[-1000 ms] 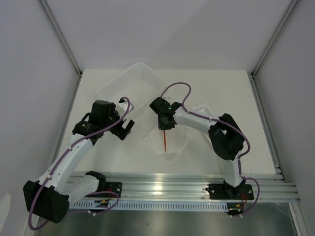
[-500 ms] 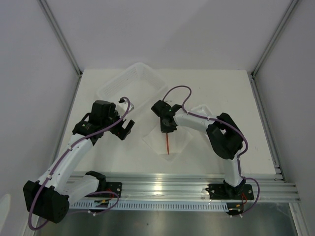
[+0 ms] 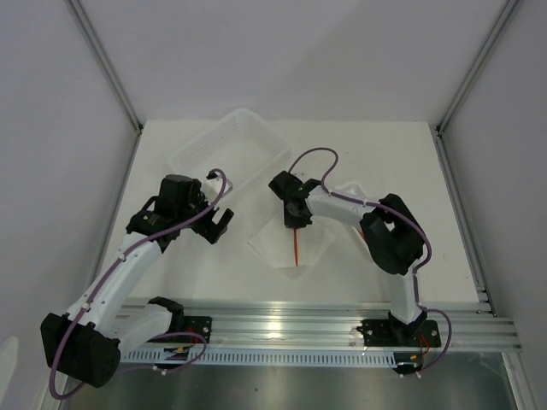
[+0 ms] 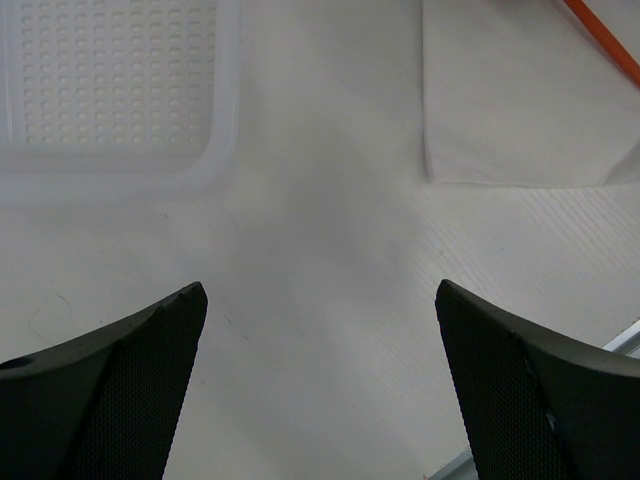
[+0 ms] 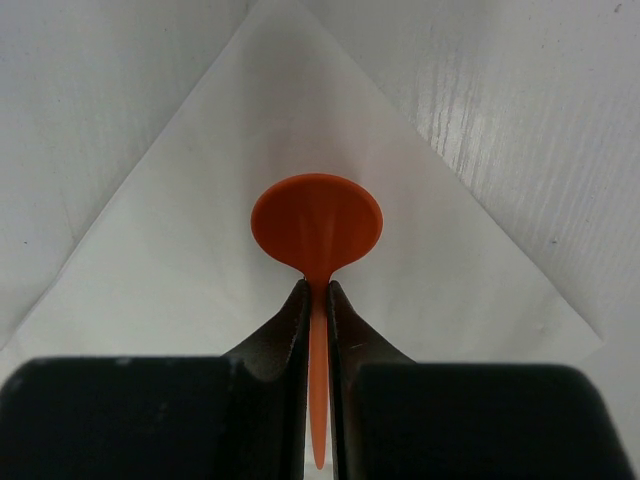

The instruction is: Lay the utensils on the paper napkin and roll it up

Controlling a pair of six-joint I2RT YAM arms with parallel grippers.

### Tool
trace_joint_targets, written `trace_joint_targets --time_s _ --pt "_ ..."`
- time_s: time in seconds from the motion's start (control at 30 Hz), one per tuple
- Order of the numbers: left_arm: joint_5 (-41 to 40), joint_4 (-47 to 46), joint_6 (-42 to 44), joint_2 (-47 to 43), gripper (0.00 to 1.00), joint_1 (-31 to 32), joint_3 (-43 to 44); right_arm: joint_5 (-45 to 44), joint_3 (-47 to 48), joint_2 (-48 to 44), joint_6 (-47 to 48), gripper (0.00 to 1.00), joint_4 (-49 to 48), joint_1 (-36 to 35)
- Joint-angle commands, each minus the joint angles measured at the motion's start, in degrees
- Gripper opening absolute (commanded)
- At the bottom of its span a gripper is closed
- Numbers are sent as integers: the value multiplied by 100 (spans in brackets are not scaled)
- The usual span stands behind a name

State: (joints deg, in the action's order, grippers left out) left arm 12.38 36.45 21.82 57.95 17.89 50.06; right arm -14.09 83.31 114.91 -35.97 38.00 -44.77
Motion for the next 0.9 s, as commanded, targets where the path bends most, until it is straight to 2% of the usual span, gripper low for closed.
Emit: trace_joint_targets --time_s 0.0,0.57,0.73,0.77,0.87 --pt "124 -155 -99 23 99 39 -49 -59 -8 49 19 0 -47 -23" --pt "133 -155 -91 49 100 39 -58 11 19 312 99 2 -47 56" --pt "142 -147 -91 67 100 30 -49 -41 28 304 90 13 -12 65" --pt "142 -147 -99 67 100 30 -49 -42 36 304 90 17 -12 65" --pt "150 -138 -99 58 100 30 -41 -50 36 286 90 22 23 65"
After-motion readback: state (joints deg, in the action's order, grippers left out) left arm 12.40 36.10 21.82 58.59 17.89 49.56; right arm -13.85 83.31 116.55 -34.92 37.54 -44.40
